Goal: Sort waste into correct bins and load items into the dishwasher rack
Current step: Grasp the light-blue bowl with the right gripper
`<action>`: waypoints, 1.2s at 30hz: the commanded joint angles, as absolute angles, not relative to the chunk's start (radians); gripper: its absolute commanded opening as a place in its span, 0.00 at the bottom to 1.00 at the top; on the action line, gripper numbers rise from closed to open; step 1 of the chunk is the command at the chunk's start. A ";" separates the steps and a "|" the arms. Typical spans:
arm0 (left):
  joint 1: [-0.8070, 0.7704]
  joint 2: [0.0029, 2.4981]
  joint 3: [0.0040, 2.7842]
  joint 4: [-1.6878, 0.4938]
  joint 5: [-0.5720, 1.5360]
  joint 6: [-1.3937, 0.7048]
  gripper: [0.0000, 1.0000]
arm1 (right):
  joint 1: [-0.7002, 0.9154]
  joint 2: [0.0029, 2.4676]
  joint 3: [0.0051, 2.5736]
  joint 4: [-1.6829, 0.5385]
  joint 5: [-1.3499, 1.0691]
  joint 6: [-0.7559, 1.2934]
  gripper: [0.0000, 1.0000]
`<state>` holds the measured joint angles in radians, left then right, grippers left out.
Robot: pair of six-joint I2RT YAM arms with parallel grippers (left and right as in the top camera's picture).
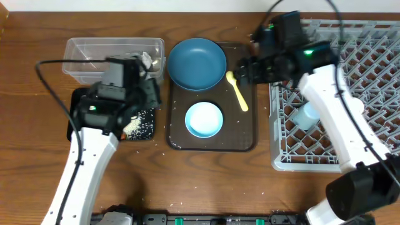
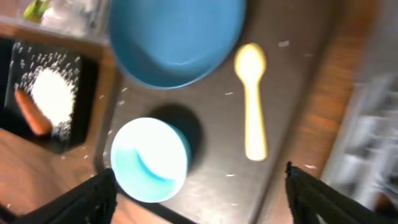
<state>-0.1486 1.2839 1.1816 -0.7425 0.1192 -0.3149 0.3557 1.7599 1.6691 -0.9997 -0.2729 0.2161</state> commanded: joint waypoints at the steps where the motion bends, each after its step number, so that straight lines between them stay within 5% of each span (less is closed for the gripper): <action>1: -0.092 1.294 1.195 -0.773 0.111 -0.327 0.54 | 0.431 1.833 1.676 -0.998 -0.197 0.317 0.78; 18: -0.057 1.315 1.195 -0.811 0.111 -0.327 0.55 | 0.525 2.124 1.674 -1.003 -0.196 0.407 0.38; 28: -0.057 1.328 1.195 -0.812 0.111 -0.327 0.55 | 0.571 2.125 1.598 -0.937 -0.195 0.403 0.34; 34: -0.057 1.340 1.195 -0.815 0.111 -0.327 0.55 | 0.571 2.125 1.589 -0.923 -0.185 0.403 0.04; 36: -0.057 1.341 1.195 -0.815 0.111 -0.327 0.55 | 0.563 2.124 1.590 -0.921 -0.183 0.403 0.01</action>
<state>-0.0616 1.3334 1.1816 -0.8108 0.1200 -0.3183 0.5716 2.1204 1.5921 -0.9207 -0.1871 0.4034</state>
